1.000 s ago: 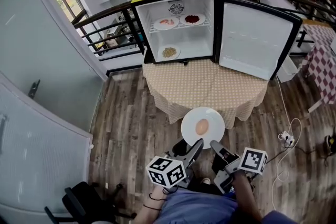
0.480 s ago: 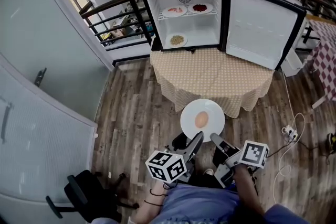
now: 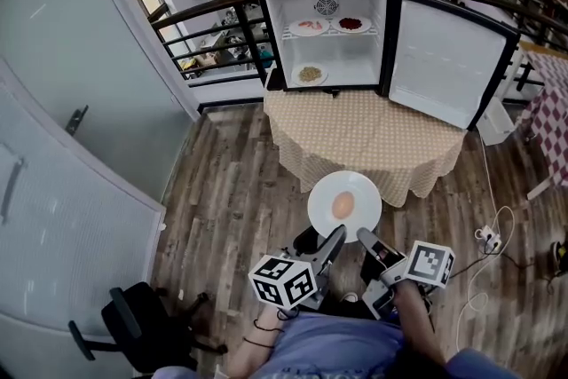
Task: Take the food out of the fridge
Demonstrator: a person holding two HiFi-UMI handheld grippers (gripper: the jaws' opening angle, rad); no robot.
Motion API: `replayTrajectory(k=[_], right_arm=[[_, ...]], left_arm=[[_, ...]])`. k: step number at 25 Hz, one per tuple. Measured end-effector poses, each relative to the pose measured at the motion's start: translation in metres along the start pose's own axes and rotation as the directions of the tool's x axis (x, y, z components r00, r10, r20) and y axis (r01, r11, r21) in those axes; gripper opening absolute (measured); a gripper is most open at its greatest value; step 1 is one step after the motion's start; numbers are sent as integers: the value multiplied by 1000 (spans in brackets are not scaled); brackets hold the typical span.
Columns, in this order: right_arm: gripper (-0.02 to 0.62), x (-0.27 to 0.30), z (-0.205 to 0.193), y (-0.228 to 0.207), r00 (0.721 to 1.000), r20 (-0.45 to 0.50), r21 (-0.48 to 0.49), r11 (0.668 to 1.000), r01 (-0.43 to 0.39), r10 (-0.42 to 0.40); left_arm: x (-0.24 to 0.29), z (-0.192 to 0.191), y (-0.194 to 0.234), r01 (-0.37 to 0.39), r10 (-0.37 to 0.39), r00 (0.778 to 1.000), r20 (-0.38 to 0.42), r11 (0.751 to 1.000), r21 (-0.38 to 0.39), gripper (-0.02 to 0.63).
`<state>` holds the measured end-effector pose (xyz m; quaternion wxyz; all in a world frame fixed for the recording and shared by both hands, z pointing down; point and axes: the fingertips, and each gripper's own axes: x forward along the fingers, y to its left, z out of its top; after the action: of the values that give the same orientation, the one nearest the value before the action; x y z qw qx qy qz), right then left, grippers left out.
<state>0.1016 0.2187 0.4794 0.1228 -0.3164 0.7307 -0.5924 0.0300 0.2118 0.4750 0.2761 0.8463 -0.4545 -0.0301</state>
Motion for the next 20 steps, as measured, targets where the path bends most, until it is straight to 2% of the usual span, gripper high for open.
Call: replayTrajectory(k=[10, 16, 20], right_arm=[[40, -9, -7, -3, 999, 9, -37, 998, 52, -51], [41, -12, -7, -1, 999, 16, -59, 997, 44, -43], [43, -18, -4, -4, 997, 27, -62, 996, 70, -69]], left_arm=[[-6, -2, -5, 18, -18, 1000, -1, 1000, 2, 218], [-5, -6, -7, 29, -29, 1000, -7, 1000, -5, 219], [-2, -5, -12, 37, -37, 999, -9, 999, 5, 218]])
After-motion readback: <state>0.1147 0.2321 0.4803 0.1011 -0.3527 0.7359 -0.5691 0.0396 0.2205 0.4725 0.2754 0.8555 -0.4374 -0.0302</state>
